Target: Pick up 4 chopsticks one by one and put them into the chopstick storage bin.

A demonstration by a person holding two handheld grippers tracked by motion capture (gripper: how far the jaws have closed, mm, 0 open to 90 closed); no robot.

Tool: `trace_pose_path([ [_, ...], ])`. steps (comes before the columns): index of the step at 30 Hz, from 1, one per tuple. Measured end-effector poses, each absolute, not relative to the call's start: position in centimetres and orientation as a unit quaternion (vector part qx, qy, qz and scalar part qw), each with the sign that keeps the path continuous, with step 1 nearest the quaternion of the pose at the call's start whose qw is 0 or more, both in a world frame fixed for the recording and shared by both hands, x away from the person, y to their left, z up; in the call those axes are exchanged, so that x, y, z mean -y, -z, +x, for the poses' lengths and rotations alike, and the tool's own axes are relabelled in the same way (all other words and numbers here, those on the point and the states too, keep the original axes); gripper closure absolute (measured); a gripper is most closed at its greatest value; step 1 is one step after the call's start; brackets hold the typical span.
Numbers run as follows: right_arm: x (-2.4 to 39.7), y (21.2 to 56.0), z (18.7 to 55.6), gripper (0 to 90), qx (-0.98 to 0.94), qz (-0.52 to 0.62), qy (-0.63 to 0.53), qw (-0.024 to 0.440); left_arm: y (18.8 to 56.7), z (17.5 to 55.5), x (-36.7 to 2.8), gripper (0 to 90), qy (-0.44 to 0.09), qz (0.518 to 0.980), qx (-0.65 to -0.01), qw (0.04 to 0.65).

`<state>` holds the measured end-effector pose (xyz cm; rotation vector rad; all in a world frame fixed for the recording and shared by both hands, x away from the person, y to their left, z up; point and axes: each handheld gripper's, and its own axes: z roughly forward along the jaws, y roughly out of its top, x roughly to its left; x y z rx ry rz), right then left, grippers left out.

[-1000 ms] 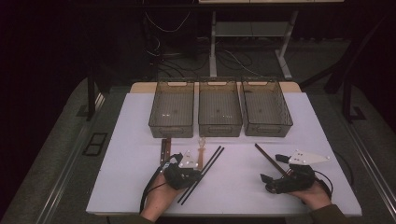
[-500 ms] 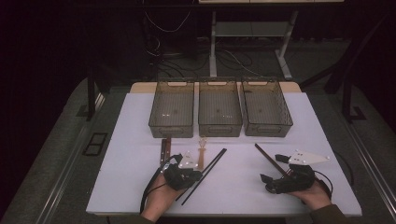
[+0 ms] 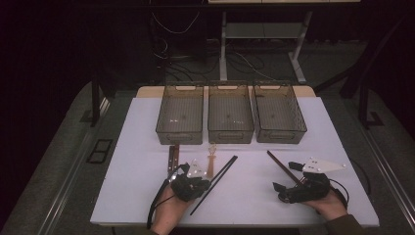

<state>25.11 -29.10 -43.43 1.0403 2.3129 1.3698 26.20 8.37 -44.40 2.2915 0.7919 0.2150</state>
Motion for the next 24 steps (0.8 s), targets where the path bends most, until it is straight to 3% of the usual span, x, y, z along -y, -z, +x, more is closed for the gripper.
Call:
trace_pose_path([
  [24,29.13,43.39,25.07,2.5,-0.794,0.359,-0.473,0.129,44.38,26.2,-8.24,86.0,-0.092,0.873,-0.325,0.352],
])
